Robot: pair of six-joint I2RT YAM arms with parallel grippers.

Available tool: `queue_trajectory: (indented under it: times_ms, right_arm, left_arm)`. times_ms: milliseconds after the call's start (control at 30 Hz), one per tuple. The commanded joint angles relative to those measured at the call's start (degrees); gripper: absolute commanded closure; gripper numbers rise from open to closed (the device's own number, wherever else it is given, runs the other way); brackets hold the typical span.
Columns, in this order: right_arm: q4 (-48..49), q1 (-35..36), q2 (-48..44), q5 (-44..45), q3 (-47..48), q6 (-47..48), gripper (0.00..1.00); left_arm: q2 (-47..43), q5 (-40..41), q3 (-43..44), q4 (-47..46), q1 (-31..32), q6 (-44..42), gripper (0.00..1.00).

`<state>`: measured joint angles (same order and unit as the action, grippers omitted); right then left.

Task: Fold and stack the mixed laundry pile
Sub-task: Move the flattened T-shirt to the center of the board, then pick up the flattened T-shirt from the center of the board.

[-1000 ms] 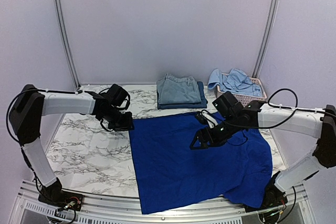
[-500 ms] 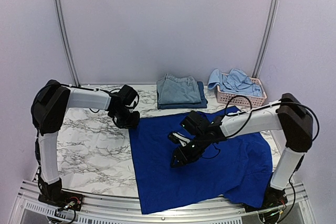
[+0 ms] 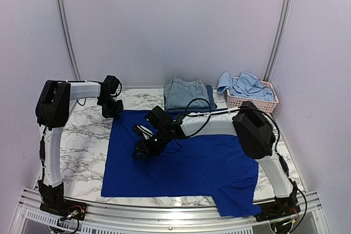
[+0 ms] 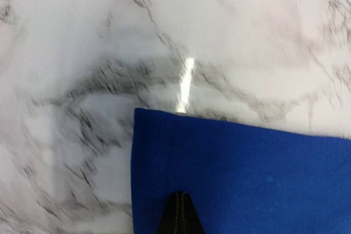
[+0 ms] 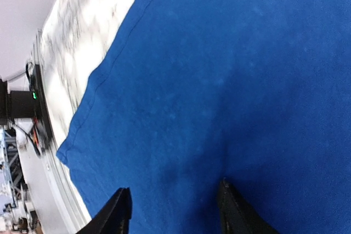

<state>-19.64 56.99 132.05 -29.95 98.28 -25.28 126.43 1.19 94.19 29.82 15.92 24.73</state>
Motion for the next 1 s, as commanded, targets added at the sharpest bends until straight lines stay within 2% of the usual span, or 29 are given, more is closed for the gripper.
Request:
queue_trajectory:
  times_ms: [0, 67, 133, 267, 400, 533, 733, 833, 967]
  right_arm:
    - [-6.58, 0.11, 6.11, -2.54, 17.41, 0.88, 0.42]
    - [-6.73, -0.37, 3.87, -3.22, 19.2, 0.63, 0.38]
    - [-5.55, -1.77, -1.21, -2.73, 14.99, 0.07, 0.37]
    - [-3.56, -6.49, -15.42, 0.4, -2.45, -0.19, 0.37]
    - [-5.57, -12.4, -28.49, 3.9, -20.6, 0.87, 0.37]
    - [-9.84, -16.2, -42.15, 7.09, -32.91, -0.1, 0.38]
    - [-17.46, -16.98, -63.15, 11.53, -48.57, -14.53, 0.38]
    - [-21.68, -16.83, -71.19, 12.46, -55.61, -22.88, 0.4]
    - [-29.35, -15.28, -76.91, 16.13, -59.4, -27.75, 0.39]
  left_arm:
    - [6.43, 0.24, 8.27, 5.89, -4.64, -1.9, 1.0]
    - [7.03, -0.87, 11.91, 6.63, -6.22, -2.71, 1.0]
    - [5.52, -4.14, 13.61, 6.68, -6.71, -4.38, 0.94]
    - [-2.45, -4.3, 8.62, 6.36, -5.93, -5.35, 0.82]
    - [-13.74, -6.44, -4.17, 3.43, -5.01, -3.92, 0.75]
    - [-27.81, -8.46, -20.13, 0.44, -3.25, -0.58, 0.64]
    - [-49.15, -10.08, -39.39, 1.2, 0.68, 7.33, 0.46]
    - [-56.23, -11.57, -46.24, 4.72, 2.33, 10.77, 0.45]
    - [-62.77, -11.83, -51.96, 8.44, 4.46, 16.0, 0.44]
